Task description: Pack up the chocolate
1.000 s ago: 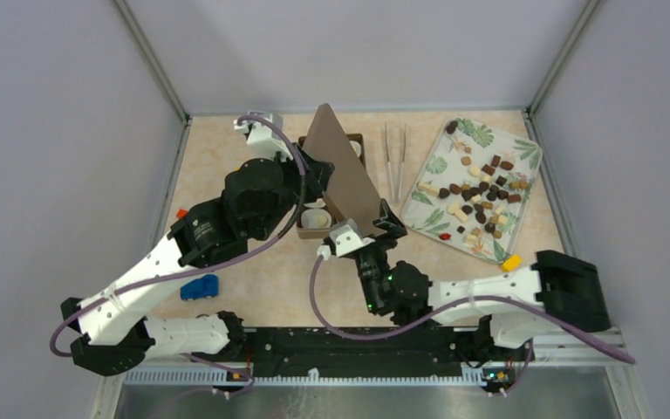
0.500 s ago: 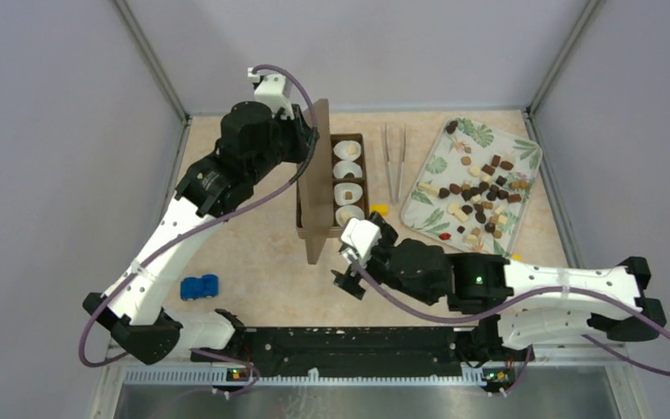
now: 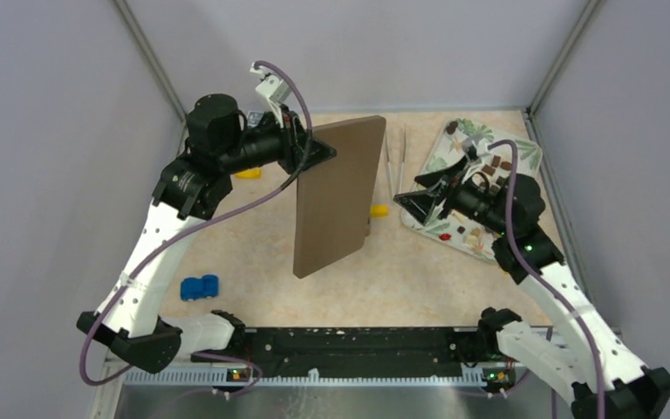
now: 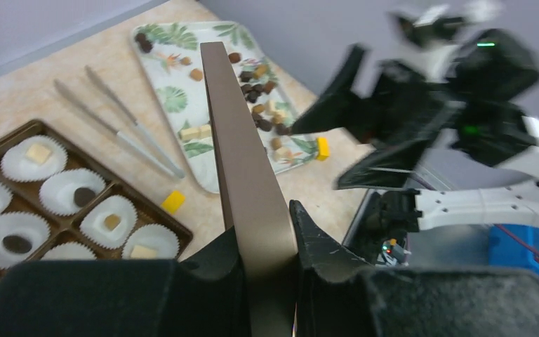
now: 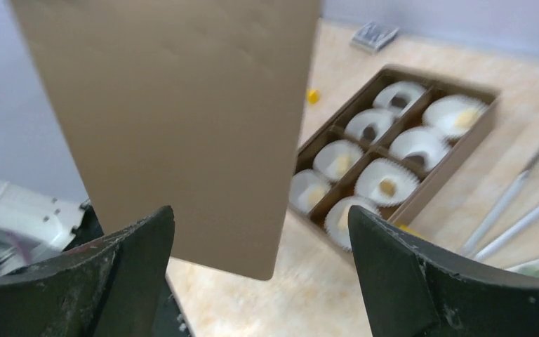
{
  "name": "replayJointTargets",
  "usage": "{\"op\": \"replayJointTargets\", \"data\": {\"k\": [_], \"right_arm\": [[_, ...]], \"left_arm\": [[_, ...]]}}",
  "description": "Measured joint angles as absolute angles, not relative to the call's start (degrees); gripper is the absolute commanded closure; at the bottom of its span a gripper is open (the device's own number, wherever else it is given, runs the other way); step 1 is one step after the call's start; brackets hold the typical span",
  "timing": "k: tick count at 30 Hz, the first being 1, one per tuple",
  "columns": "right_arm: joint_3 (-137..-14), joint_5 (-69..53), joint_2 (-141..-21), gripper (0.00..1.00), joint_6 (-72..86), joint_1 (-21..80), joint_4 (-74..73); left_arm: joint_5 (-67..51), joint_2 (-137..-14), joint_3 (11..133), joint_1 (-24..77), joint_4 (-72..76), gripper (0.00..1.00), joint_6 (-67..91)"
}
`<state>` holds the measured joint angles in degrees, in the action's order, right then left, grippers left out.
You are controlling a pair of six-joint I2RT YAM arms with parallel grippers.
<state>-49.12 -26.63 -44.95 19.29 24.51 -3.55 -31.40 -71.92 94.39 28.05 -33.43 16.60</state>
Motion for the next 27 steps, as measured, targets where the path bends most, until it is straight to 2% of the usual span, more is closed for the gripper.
{"op": "replayJointTargets", "data": {"k": [5, 9, 19, 21, 25, 27], "right_arm": [[-37.7, -42.3, -50.2, 0.09, 29.5, 20.2, 11.2], [-34.0, -50.2, -50.5, 0.09, 34.6, 20.1, 21.4], [-28.8, -59.1, -53.1, 0.11, 44.3, 20.1, 46.5], [-27.7, -60.9, -55.2, 0.17, 47.8, 20.5, 52.8], [-27.0, -63.7, -60.9, 0.39, 56.1, 21.9, 65.9], [-27.0, -64.4, -63.4, 0.46, 59.7, 22.5, 71.2]], "left_arm": [[-38.8, -68.5, 93.3, 27.4, -29.6, 1.0, 19.2], [-43.3, -67.7, 92.1, 26.7, -26.5, 1.0, 21.9], [-53.4, -67.8, 88.7, 25.0, -16.6, 1.0, 29.4], [-54.5, -67.8, 88.4, 24.9, -15.2, 1.0, 30.3], [-55.6, -67.9, 87.2, 24.7, -12.4, 1.0, 31.9], [-55.9, -68.2, 86.6, 24.5, -11.5, 1.0, 32.6]]}}
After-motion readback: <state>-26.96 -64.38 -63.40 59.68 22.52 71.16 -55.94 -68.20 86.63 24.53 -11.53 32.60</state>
